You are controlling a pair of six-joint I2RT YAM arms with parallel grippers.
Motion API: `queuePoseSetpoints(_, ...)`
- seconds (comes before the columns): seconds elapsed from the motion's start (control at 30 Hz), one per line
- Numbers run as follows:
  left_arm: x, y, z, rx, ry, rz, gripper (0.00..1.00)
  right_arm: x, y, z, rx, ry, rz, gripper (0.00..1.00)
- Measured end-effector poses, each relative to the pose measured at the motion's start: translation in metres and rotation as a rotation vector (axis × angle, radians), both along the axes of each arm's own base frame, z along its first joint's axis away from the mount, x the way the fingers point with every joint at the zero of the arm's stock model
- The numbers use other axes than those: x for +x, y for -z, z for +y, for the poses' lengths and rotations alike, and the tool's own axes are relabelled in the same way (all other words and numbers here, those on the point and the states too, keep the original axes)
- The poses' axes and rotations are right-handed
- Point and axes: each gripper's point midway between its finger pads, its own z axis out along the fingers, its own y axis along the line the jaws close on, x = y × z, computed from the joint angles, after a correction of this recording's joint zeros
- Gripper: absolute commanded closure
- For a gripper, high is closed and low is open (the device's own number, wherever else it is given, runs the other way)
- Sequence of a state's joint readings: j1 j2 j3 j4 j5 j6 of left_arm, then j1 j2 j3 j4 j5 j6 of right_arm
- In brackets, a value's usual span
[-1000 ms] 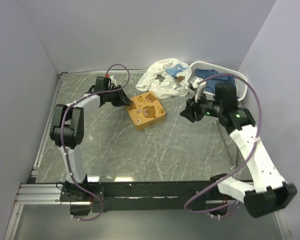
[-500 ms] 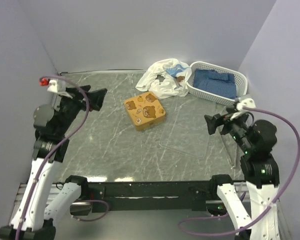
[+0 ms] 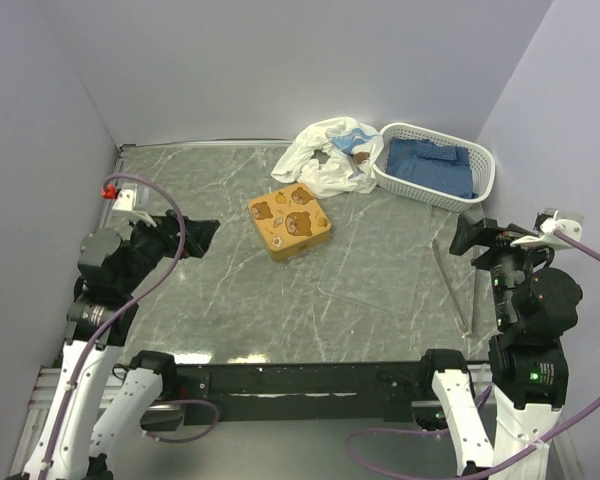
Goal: Pack the cookies
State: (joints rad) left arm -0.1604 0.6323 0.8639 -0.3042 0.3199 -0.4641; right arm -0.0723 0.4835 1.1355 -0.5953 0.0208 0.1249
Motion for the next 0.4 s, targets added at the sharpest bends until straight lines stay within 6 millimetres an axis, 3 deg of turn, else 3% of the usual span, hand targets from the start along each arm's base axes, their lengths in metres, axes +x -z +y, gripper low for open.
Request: queuePoseSetpoints(0.4,-0.008,0.005,0.003,0.034,-0.001,0.006,0.04,-0.002,-0.001,-0.014,-0.027,0.072,-0.002,0.0)
